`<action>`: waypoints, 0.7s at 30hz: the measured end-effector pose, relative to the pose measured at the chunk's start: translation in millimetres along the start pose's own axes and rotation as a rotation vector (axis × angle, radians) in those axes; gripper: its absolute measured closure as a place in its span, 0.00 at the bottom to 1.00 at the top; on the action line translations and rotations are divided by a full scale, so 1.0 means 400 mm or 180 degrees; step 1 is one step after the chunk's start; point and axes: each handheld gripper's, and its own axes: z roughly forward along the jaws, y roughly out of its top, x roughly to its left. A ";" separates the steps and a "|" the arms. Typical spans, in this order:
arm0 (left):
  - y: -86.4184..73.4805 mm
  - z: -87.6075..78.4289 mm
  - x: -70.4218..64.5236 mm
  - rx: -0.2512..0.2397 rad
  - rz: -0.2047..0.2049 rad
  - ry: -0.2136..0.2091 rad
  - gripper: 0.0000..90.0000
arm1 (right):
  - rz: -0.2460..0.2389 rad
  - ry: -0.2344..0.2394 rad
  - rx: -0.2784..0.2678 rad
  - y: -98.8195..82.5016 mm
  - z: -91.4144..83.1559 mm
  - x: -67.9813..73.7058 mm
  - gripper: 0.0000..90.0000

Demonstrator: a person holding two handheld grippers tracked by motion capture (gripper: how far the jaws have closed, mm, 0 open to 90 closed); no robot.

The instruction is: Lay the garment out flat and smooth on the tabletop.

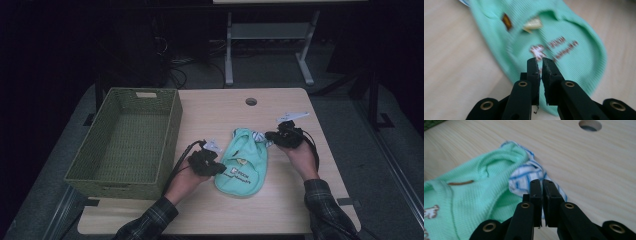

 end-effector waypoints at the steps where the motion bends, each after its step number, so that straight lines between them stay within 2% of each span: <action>1: 0.005 0.000 0.007 -0.0031 -0.0026 0.0031 0.93 | 0.0015 -0.0010 0.0010 -0.007 0.003 -0.004 0.94; 2: 0.011 0.000 0.017 -0.0031 -0.0007 0.0077 0.93 | 0.0026 -0.0014 0.0025 -0.012 0.006 -0.008 0.94; 6: 0.029 0.016 0.055 -0.0060 -0.0075 0.0241 0.94 | 0.0090 -0.0024 0.0056 -0.026 0.017 -0.017 0.92; 9: 0.037 0.038 0.072 -0.0028 -0.0103 0.0264 0.95 | 0.0102 -0.0045 0.0084 -0.032 0.029 -0.020 0.91; 12: 0.041 0.064 0.075 0.0019 -0.0100 0.0252 0.95 | 0.0143 -0.0045 0.0127 -0.037 0.040 -0.022 0.90; 17: 0.035 0.094 0.068 0.0213 0.0003 0.0257 0.95 | 0.0190 -0.0020 0.0070 -0.035 0.051 -0.025 0.87; 21: 0.033 0.098 0.066 0.0208 0.0020 0.0259 0.95 | 0.0254 0.0002 0.0083 -0.027 0.067 -0.024 0.85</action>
